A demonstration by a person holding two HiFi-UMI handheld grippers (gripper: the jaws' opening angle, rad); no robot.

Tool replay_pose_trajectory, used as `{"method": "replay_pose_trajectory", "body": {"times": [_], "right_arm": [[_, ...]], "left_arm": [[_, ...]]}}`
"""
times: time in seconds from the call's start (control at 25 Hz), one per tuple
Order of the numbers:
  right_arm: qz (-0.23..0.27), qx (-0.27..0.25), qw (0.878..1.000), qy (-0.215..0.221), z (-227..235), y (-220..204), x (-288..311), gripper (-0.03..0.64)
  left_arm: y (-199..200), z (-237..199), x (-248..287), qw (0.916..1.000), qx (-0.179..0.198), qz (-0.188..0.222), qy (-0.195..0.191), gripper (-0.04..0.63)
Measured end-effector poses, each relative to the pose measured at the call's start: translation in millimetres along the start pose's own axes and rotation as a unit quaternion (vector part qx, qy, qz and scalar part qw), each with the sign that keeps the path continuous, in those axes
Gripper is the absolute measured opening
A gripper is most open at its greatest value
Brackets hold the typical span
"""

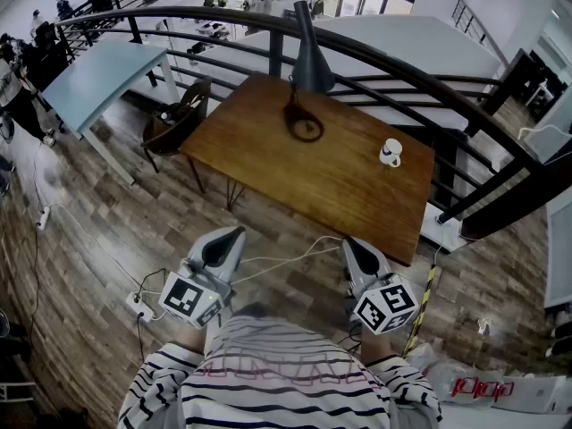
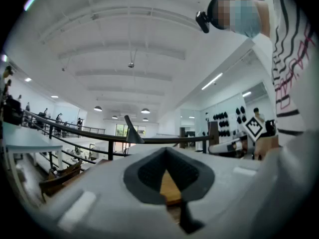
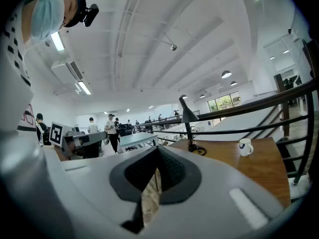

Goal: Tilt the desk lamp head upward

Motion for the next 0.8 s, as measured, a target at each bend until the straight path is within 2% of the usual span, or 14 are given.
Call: {"method": "replay_pose_trajectory", "body": {"times": [0.16,0.28,0.4,0.48,0.6,0.64,0.72,0.8], "right_arm": [[0.001,-0.002,1.0,0.006,2,-4,1,0.0],[0.003,-0.005,1.0,0.005,5,-3,1,0.0],[0.013,0.001,1.0,0.012,12,0,6,0.002],[0.035,0.017,0.999,0.022,16,3,16,0.002],[0.057,0.024,0.998,0.014,18,9,41,0.003],[0.057,0.022,0.998,0.009,18,11,51,0.031],[0.056,0.017,0.998,0.001,15,15,73,0.067],[0.06,0.017,0.998,-0.01,11,18,98,0.09]], "left_arm": [[-12,4,0,0.9998,-0.021,-0.002,0.005,0.003],[-18,4,7,0.9997,-0.025,-0.005,0.004,0.003],[-21,-1,19,0.9997,-0.024,0.008,-0.006,0.003],[-24,-12,27,0.9995,-0.024,0.019,-0.012,0.005],[-29,-38,39,0.9995,-0.018,0.021,-0.017,0.005],[-31,-48,43,0.9994,-0.018,0.021,-0.021,0.006],[-34,-69,50,0.999,-0.019,0.021,-0.033,0.091],[-38,-94,54,0.9988,-0.018,0.02,-0.041,0.098]]}}
Point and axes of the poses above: the fingertips, and each gripper's own axes: x forward along the fingers, z to its right, y out of its top, the point moved 9 cm from there along -x, backward along the fingers, and after that the axes turned 9 degrees about x, right-handed, at the moved point
